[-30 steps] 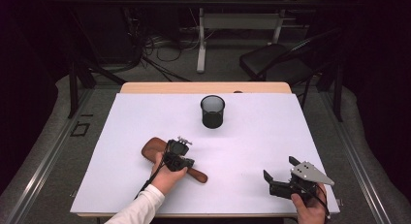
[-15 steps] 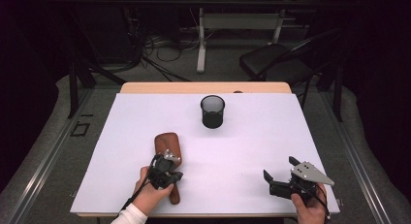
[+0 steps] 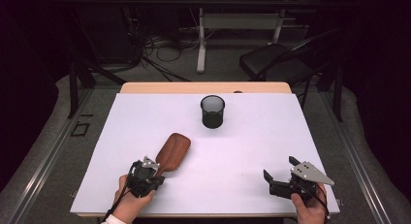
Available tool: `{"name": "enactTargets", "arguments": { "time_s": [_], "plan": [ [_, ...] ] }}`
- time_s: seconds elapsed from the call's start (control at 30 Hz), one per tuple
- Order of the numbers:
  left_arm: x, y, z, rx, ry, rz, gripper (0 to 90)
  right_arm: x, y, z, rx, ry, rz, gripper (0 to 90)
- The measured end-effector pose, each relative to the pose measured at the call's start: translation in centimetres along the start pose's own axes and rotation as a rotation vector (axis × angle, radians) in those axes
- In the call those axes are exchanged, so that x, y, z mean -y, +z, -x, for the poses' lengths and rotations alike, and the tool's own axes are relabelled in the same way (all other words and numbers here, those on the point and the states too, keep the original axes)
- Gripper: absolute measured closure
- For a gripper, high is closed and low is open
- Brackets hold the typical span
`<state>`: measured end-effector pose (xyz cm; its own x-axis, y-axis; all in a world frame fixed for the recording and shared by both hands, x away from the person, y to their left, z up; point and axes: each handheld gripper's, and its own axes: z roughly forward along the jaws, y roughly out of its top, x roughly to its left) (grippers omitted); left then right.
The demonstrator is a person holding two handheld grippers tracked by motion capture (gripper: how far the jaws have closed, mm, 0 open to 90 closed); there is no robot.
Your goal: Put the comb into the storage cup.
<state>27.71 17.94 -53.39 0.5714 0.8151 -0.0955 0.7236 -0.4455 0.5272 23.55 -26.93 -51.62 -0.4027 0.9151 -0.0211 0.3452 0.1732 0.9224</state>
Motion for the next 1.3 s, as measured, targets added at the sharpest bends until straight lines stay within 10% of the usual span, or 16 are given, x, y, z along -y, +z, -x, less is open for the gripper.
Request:
{"name": "enactTargets", "arguments": {
  "time_s": [0.27,1.0,1.3],
  "plan": [
    [0.9,-0.5,-1.4,-0.066,-0.030,0.011,90.0,0.0,-0.1,0.0,-0.001,-0.003,-0.001,2.4],
    [0.9,-1.0,-1.1,-0.020,-0.027,0.044,86.6,0.0,0.1,-0.1,-0.003,0.002,-0.001,2.4],
    [0.8,-2.4,-1.3,-0.008,-0.022,0.094,70.2,0.0,0.1,0.0,-0.003,0.001,-0.003,2.4]
  ]
}}
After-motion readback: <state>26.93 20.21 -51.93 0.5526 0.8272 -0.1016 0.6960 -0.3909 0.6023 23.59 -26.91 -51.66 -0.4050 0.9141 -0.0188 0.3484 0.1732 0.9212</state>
